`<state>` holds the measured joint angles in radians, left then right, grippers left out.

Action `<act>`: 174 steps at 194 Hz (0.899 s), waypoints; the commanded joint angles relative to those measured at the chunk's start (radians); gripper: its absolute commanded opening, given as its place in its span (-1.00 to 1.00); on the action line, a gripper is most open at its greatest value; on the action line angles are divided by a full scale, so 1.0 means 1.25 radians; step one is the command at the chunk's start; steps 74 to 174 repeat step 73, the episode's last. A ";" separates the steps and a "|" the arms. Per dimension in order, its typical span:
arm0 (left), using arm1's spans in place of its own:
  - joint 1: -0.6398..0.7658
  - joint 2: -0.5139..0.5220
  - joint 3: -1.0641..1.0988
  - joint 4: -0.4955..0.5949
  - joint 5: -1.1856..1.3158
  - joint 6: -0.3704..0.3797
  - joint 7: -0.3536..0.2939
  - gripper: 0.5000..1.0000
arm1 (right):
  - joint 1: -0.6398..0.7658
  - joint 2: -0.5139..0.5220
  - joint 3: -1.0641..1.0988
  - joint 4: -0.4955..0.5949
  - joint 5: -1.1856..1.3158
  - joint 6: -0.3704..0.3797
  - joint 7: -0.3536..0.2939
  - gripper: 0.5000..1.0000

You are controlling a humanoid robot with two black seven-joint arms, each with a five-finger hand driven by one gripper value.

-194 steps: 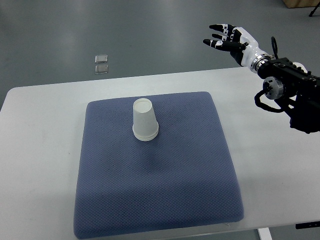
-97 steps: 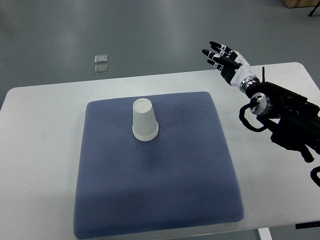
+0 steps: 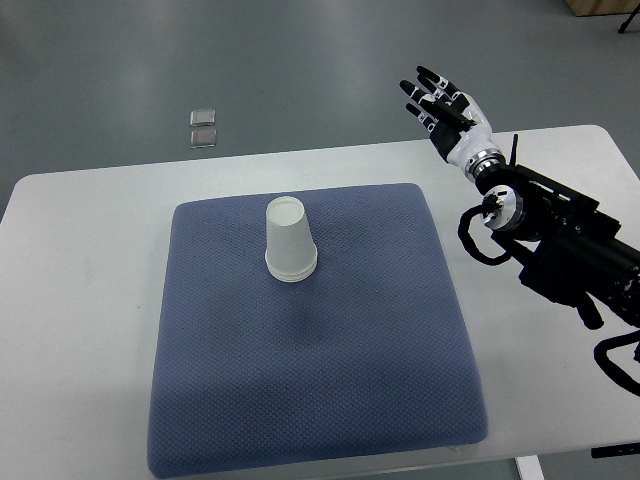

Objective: Stack paper cups

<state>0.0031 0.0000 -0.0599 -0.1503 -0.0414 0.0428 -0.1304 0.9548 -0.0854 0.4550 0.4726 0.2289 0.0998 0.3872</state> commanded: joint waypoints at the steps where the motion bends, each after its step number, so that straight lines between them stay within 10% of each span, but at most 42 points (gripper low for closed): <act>1: 0.000 0.000 0.000 0.000 0.000 0.000 0.000 1.00 | -0.001 -0.003 -0.001 0.000 0.000 0.000 0.002 0.65; 174: 0.000 0.000 0.000 0.000 0.000 0.000 0.000 1.00 | -0.002 0.009 -0.003 0.001 -0.009 -0.012 0.024 0.65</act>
